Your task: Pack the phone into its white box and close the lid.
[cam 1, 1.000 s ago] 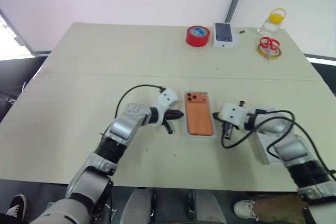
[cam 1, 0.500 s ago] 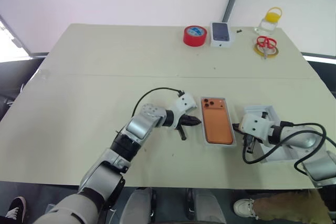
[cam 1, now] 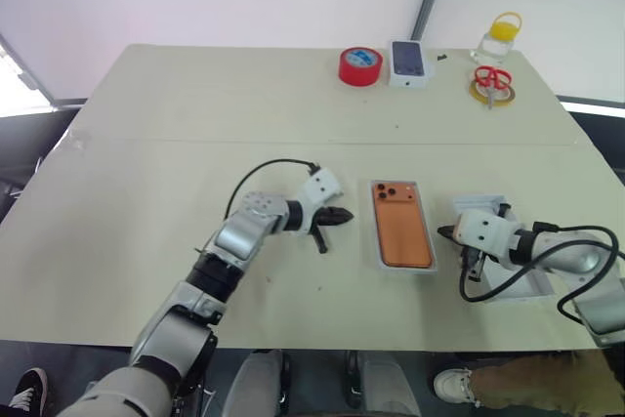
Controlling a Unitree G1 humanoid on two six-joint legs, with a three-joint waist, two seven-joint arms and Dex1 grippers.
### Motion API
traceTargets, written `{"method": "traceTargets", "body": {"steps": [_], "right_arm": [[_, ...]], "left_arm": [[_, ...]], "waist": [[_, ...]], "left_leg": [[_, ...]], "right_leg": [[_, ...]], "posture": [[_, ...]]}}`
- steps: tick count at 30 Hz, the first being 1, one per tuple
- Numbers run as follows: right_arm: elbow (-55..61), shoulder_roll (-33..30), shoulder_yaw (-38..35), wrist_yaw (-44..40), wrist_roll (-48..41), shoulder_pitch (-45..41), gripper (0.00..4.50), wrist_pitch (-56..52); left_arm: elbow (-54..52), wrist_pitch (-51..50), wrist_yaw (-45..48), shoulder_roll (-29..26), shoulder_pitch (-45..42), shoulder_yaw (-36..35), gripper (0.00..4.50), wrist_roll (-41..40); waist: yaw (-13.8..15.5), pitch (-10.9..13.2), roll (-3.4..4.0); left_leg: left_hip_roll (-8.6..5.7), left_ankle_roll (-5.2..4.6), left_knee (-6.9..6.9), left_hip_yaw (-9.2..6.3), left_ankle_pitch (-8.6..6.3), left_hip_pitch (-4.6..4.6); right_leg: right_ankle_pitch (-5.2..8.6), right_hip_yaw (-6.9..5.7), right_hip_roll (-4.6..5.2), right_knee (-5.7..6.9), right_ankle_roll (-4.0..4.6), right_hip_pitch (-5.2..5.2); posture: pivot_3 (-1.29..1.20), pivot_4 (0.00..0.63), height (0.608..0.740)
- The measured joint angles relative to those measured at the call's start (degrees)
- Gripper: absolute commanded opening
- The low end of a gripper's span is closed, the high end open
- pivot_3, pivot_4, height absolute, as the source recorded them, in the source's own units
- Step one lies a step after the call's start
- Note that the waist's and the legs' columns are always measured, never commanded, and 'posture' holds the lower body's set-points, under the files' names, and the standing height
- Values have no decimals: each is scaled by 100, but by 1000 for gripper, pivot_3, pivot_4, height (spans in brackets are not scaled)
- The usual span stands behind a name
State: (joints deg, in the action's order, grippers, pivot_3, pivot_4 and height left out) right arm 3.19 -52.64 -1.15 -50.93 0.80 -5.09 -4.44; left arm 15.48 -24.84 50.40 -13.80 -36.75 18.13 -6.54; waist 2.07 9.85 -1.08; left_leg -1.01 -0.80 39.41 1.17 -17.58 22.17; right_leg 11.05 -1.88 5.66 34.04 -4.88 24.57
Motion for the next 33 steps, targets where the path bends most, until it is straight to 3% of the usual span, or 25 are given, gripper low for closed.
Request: {"method": "traceTargets", "body": {"steps": [1,4,8,17,23,29,33], "right_arm": [[5,68,-91,-79,-267,-66,253,-281],[95,205,-481,-106,-890,-298,1340,-1058],[471,314,-1007,203,-1354,-474,3450,-1923],[2165,487,-1303,974,-1608,868,3459,-3585],[3271,615,-1657,1631,-1508,1596,3459,-4538],[3601,763,-1735,1904,-1920,1105,3459,-6320],[3591,521,-1732,1798,-2319,494,3459,-7466]], "left_arm": [[-71,-117,59,-83,2,-102,785,-103],[-235,-102,140,-487,26,-226,2259,-140],[-435,424,182,-843,251,-558,4351,-163],[-569,2415,688,-1550,948,-935,4470,-206],[-612,3242,1411,-1769,1498,-1301,4470,-794],[-674,3664,1979,-1914,1800,-1495,4470,-1225],[-642,3900,2251,-1991,1815,-1493,4470,-1272]], "waist": [[2,0,-1],[6,0,3],[17,0,3],[20,-1,6],[12,-4,11],[3,-4,11],[15,-4,12]], "left_leg": [[0,0,0,0,0,1],[-1,0,0,0,0,2],[2,1,-1,-2,0,3],[-5,1,-2,5,0,10],[-2,1,-2,8,-1,7],[1,1,-2,9,-1,7],[0,1,-2,6,-1,11]], "right_leg": [[0,0,0,0,0,0],[-1,2,0,-1,1,1],[-1,2,1,-1,2,2],[-1,2,20,1,5,10],[-1,1,19,1,5,10],[-1,1,16,1,7,12],[0,-3,14,-2,7,13]], "posture": [[0,150,740],[0,150,740],[0,150,740],[0,150,740],[0,150,740],[0,150,740],[0,150,740]]}}
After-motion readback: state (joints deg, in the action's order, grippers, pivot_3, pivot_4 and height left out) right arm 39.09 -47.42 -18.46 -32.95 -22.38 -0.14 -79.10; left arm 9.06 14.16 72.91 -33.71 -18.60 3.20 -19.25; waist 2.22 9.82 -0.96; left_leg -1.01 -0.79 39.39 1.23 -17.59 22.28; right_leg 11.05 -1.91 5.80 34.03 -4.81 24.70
